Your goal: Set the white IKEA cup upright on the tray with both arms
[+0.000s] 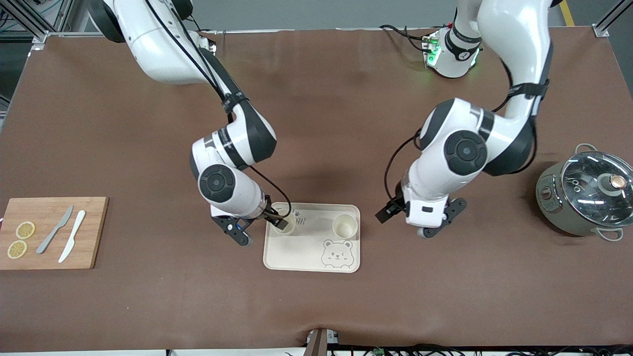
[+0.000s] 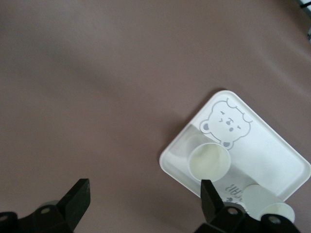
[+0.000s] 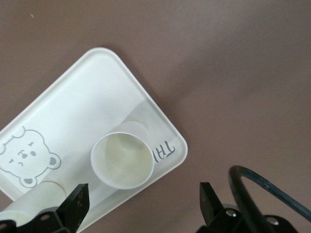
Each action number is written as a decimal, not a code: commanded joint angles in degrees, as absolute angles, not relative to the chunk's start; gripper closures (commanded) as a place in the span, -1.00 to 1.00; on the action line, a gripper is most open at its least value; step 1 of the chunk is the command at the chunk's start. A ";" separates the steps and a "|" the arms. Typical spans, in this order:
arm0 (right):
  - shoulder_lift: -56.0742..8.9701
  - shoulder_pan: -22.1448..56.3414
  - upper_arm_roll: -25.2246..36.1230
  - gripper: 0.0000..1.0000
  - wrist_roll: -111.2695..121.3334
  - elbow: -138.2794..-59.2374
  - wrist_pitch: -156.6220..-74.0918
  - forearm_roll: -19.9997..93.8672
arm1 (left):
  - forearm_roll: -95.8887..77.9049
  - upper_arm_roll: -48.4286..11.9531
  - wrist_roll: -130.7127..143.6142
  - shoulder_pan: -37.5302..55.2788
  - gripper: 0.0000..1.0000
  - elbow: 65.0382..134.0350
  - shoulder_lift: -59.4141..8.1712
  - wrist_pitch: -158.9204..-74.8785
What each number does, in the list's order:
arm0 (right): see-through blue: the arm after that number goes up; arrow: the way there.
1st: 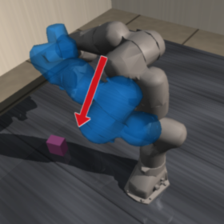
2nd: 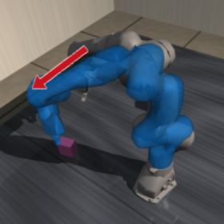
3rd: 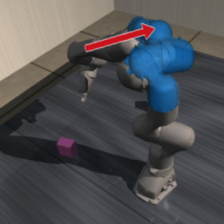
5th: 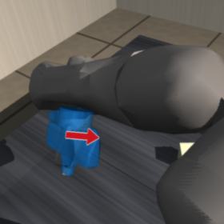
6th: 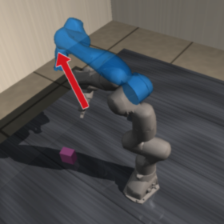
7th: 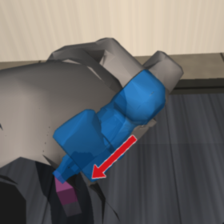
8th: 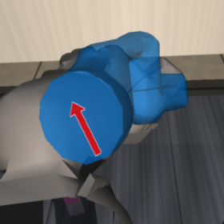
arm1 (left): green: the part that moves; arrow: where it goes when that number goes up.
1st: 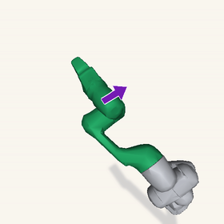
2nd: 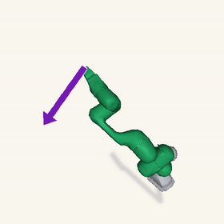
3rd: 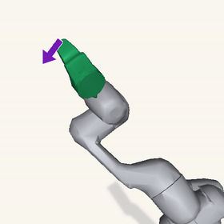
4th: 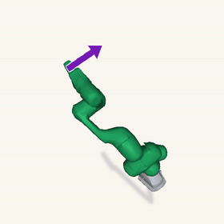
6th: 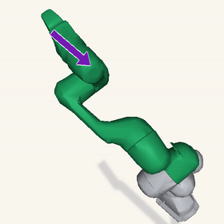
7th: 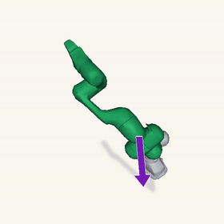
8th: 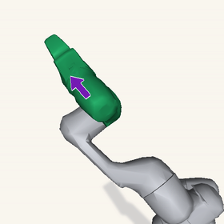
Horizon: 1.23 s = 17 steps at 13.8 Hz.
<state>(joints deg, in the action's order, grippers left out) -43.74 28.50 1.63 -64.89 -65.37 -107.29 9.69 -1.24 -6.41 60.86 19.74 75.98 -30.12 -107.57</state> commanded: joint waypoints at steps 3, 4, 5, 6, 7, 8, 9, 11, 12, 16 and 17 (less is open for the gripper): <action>-32.02 20.23 1.05 -1.00 -57.59 -66.51 -96.88 9.84 | 6.05 -6.06 56.97 17.68 -1.00 77.17 -23.21 -98.18; -29.64 18.30 1.05 -1.00 -54.96 -67.49 -95.29 9.93 | 5.80 -6.06 54.34 17.06 -1.00 77.17 -21.90 -96.87; -27.36 17.06 1.05 -1.00 -51.80 -68.72 -92.92 9.93 | 5.54 -5.89 51.53 16.01 -1.00 77.25 -20.23 -96.16; -25.51 15.57 1.14 -1.00 -48.64 -69.34 -90.73 9.84 | 5.54 -6.24 47.85 13.99 -1.00 77.26 -19.08 -94.93; -23.66 13.29 1.14 -1.00 -43.91 -70.22 -88.27 9.84 | 5.62 -6.15 43.55 13.19 -1.00 77.17 -18.20 -93.27; -21.73 11.27 1.23 -1.00 -37.85 -71.53 -86.76 9.76 | 5.54 -5.98 39.33 12.84 -1.00 77.17 -17.06 -92.64; -19.71 9.51 1.23 -1.00 -31.96 -73.02 -86.23 8.62 | 5.71 -5.80 35.37 12.66 -1.00 77.17 -15.92 -91.42; -14.62 6.78 1.14 -1.00 -23.15 -78.02 -85.96 4.85 | 6.06 -5.97 30.43 10.64 -1.00 77.17 -14.16 -88.17; -12.24 5.90 1.14 -1.00 -21.03 -80.22 -85.96 4.23 | 5.98 -5.98 28.32 10.55 -1.00 77.17 -13.72 -86.85; -4.07 0.54 0.97 -1.00 -9.27 -86.73 -85.96 4.13 | 5.36 -5.80 23.91 10.55 -1.00 77.26 -10.12 -83.59; -1.43 -0.60 0.97 -1.00 -4.10 -88.49 -85.52 3.96 | 5.27 -5.71 23.12 10.81 -1.00 77.26 -9.76 -82.45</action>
